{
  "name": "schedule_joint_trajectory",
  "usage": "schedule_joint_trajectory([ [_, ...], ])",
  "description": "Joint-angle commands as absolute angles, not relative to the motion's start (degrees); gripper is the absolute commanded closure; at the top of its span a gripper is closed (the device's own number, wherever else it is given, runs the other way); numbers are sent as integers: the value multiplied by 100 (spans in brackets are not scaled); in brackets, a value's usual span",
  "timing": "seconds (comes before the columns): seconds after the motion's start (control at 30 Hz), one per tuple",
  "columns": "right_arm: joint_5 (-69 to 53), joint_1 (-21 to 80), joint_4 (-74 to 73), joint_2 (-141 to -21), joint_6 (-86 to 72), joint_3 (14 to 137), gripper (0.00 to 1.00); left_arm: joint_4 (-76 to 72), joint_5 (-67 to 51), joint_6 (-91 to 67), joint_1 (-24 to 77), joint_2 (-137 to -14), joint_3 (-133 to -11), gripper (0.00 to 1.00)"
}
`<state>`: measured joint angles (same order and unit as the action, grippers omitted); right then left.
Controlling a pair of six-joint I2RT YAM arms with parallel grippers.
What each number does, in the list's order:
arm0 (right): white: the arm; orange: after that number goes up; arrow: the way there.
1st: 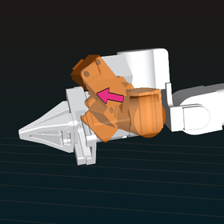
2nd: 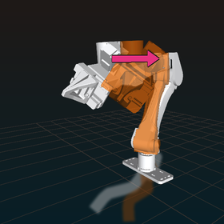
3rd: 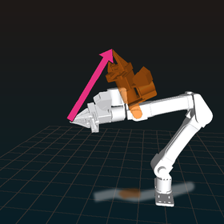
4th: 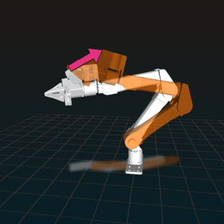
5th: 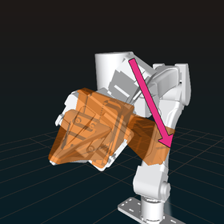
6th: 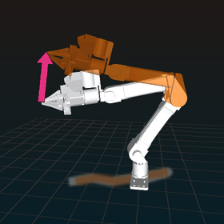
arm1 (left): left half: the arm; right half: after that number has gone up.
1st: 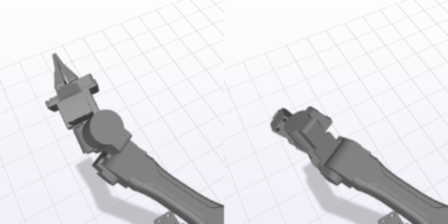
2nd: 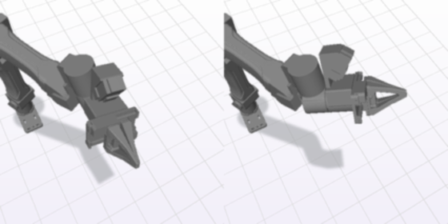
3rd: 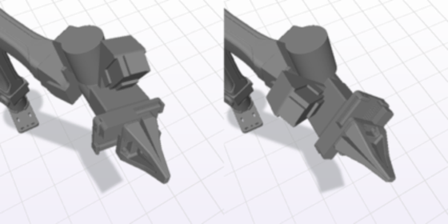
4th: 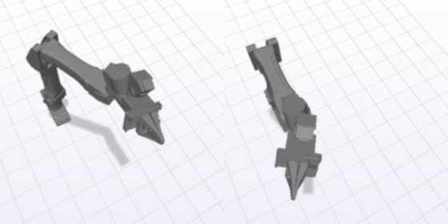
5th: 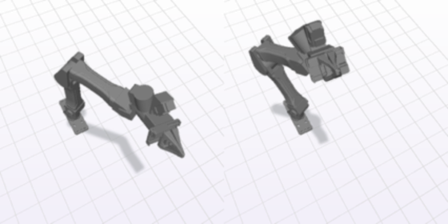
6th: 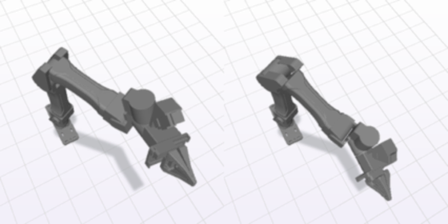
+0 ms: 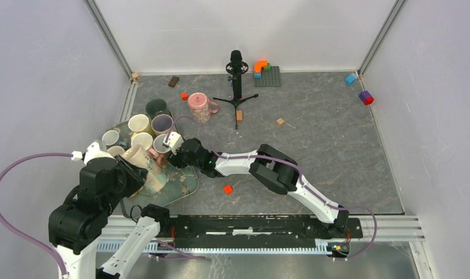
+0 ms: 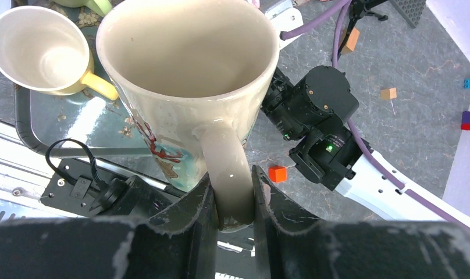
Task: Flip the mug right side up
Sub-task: Place the cup on the tray.
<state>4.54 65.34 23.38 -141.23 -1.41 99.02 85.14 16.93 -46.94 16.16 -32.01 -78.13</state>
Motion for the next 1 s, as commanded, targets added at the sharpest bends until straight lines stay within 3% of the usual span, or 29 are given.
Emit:
schedule_joint_trajectory([
  [0.0, 414, 6480, 2488, -14206, -44, 10228, 36, 7596, 1760, -4729, 1608, -3265, -7902, 98],
  [0.37, 426, 6476, 3018, -13249, -56, 8860, 28, 7373, 1591, -4724, 1603, -3217, -7684, 98],
  [0.97, 557, 6386, 3292, -11007, -1133, 6402, 28, 6032, 1140, -4231, 1600, -3245, -6849, 98],
])
